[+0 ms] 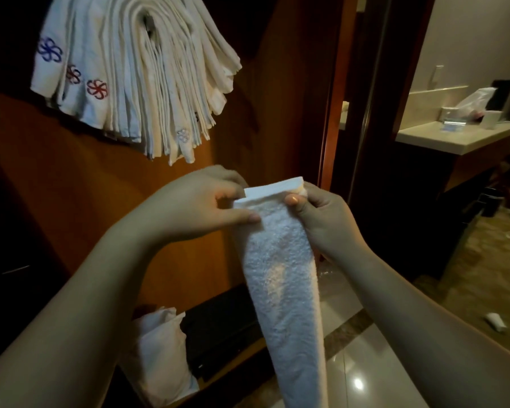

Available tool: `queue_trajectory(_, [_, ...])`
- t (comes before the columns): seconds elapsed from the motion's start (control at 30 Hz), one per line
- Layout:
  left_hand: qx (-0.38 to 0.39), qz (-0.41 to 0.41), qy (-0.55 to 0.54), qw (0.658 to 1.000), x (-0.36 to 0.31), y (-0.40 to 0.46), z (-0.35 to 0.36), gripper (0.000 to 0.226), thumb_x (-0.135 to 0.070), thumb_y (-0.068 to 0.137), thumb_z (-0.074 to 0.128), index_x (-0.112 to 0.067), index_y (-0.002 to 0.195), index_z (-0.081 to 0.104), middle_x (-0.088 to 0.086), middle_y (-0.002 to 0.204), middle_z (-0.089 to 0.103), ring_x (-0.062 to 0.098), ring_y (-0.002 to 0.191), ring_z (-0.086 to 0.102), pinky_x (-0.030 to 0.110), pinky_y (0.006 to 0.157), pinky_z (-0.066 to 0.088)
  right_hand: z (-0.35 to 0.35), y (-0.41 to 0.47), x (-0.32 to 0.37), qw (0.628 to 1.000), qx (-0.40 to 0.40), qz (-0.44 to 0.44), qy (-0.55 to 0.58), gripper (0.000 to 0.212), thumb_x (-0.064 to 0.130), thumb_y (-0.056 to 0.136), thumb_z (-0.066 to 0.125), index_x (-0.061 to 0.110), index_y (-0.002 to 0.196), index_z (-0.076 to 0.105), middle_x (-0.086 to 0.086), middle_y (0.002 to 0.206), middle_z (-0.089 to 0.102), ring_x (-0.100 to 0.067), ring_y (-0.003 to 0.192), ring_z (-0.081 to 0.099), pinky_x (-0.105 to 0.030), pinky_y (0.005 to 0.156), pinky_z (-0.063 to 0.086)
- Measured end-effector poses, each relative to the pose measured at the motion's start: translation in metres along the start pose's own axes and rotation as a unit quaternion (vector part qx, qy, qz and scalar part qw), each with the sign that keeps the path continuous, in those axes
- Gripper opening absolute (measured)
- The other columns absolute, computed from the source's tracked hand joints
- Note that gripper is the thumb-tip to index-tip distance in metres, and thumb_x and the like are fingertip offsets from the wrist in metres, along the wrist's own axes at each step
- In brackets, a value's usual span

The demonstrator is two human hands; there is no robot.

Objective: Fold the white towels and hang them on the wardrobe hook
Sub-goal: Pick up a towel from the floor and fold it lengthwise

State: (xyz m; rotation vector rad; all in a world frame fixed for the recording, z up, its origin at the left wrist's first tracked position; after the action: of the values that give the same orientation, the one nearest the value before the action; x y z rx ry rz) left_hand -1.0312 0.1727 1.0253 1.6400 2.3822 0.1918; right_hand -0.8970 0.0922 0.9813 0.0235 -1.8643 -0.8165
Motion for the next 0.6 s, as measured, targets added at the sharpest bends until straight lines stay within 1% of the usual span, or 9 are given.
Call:
queue_trajectory(0.03, [0.007, 0.004, -0.005, 1.000, 0.000, 0.000, 0.000, 0.044, -0.072, 0.079, 0.041, -0.033, 0.085, 0.061, -0.015, 0.100, 0.057, 0.000, 0.088, 0.050, 0.027, 0.076, 0.047, -0.001, 0.000, -0.002, 1.000, -0.002, 0.006, -0.003, 0.023, 0.047, 0.088, 0.057, 0.031, 0.094, 0.072, -0.001, 0.095, 0.072, -0.014, 0.084, 0.070, -0.031, 0.072, 0.056])
queue_trajectory(0.1, [-0.003, 0.013, -0.042, 0.999, -0.003, 0.001, -0.002, 0.043, -0.069, 0.079, 0.044, -0.030, 0.078, 0.060, -0.008, 0.078, 0.057, 0.007, 0.074, 0.053, 0.028, 0.062, 0.044, -0.003, 0.001, -0.003, 1.000, -0.014, 0.010, -0.015, 0.029, 0.048, 0.088, 0.057, 0.025, 0.092, 0.073, -0.005, 0.091, 0.072, -0.023, 0.082, 0.070, -0.039, 0.071, 0.056])
queue_trajectory(0.2, [-0.023, 0.028, -0.089, 0.995, -0.008, 0.003, 0.000, 0.028, -0.047, 0.089, 0.056, -0.022, 0.078, 0.061, -0.004, 0.069, 0.053, 0.008, 0.065, 0.052, 0.022, 0.055, 0.039, -0.003, 0.003, -0.007, 1.000, -0.016, 0.024, 0.011, 0.029, 0.049, 0.088, 0.058, 0.027, 0.096, 0.075, -0.003, 0.099, 0.072, -0.021, 0.091, 0.071, -0.044, 0.083, 0.056])
queue_trajectory(0.27, [-0.022, 0.031, -0.116, 0.993, -0.010, 0.005, 0.000, 0.023, -0.041, 0.090, 0.059, -0.019, 0.082, 0.063, -0.005, 0.069, 0.053, 0.008, 0.062, 0.051, 0.021, 0.055, 0.038, -0.004, 0.005, -0.007, 0.999, -0.018, 0.024, 0.039, 0.027, 0.051, 0.088, 0.060, 0.031, 0.096, 0.077, 0.006, 0.109, 0.068, -0.018, 0.102, 0.068, -0.045, 0.091, 0.055])
queue_trajectory(0.33, [-0.017, 0.025, -0.141, 0.990, -0.009, 0.006, -0.001, 0.020, -0.040, 0.090, 0.062, -0.020, 0.085, 0.064, -0.004, 0.070, 0.055, 0.007, 0.060, 0.051, 0.022, 0.054, 0.038, -0.005, 0.006, -0.005, 0.998, -0.017, 0.019, 0.059, 0.025, 0.052, 0.086, 0.062, 0.033, 0.092, 0.078, 0.010, 0.112, 0.064, -0.018, 0.105, 0.066, -0.046, 0.093, 0.054])
queue_trajectory(0.43, [-0.046, -0.003, -0.152, 0.987, -0.002, 0.007, -0.004, 0.019, -0.042, 0.088, 0.065, -0.024, 0.085, 0.064, -0.002, 0.072, 0.059, 0.008, 0.062, 0.055, 0.023, 0.054, 0.041, -0.007, 0.007, -0.004, 0.995, -0.022, 0.019, 0.097, 0.022, 0.046, 0.085, 0.068, 0.029, 0.095, 0.078, -0.002, 0.110, 0.067, -0.023, 0.101, 0.068, -0.048, 0.089, 0.055])
queue_trajectory(0.5, [-0.092, -0.019, -0.171, 0.981, 0.003, 0.006, -0.007, 0.016, -0.039, 0.087, 0.068, -0.025, 0.087, 0.060, -0.002, 0.077, 0.061, 0.007, 0.065, 0.056, 0.023, 0.056, 0.045, -0.009, 0.008, -0.004, 0.991, -0.044, 0.019, 0.126, 0.018, 0.043, 0.082, 0.071, 0.035, 0.097, 0.077, -0.001, 0.104, 0.072, -0.023, 0.098, 0.070, -0.045, 0.085, 0.057])
queue_trajectory(0.57, [-0.136, -0.022, -0.254, 0.957, 0.006, 0.004, -0.009, 0.020, -0.028, 0.087, 0.072, -0.032, 0.097, 0.054, -0.002, 0.088, 0.060, 0.008, 0.075, 0.061, 0.028, 0.065, 0.054, -0.008, 0.012, -0.004, 0.984, -0.053, 0.025, 0.171, 0.022, 0.036, 0.080, 0.072, 0.042, 0.101, 0.074, 0.001, 0.103, 0.072, -0.021, 0.096, 0.071, -0.039, 0.081, 0.058])
queue_trajectory(0.6, [-0.151, -0.016, -0.333, 0.931, 0.006, 0.003, -0.008, 0.034, -0.020, 0.086, 0.073, -0.037, 0.106, 0.051, -0.001, 0.095, 0.060, 0.011, 0.083, 0.065, 0.031, 0.072, 0.058, -0.006, 0.014, -0.003, 0.979, -0.047, 0.029, 0.197, 0.028, 0.032, 0.080, 0.072, 0.042, 0.106, 0.071, 0.000, 0.105, 0.071, -0.021, 0.096, 0.071, -0.037, 0.080, 0.058])
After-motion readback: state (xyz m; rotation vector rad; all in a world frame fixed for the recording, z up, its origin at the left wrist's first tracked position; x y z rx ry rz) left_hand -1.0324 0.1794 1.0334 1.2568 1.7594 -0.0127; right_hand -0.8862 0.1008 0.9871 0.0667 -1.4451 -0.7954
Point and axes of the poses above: each hand's wrist, its own y-axis towards the middle knuckle, its own z-axis out of the palm, x = y × z, the point moved 8 cm from there along y, towards the middle knuckle
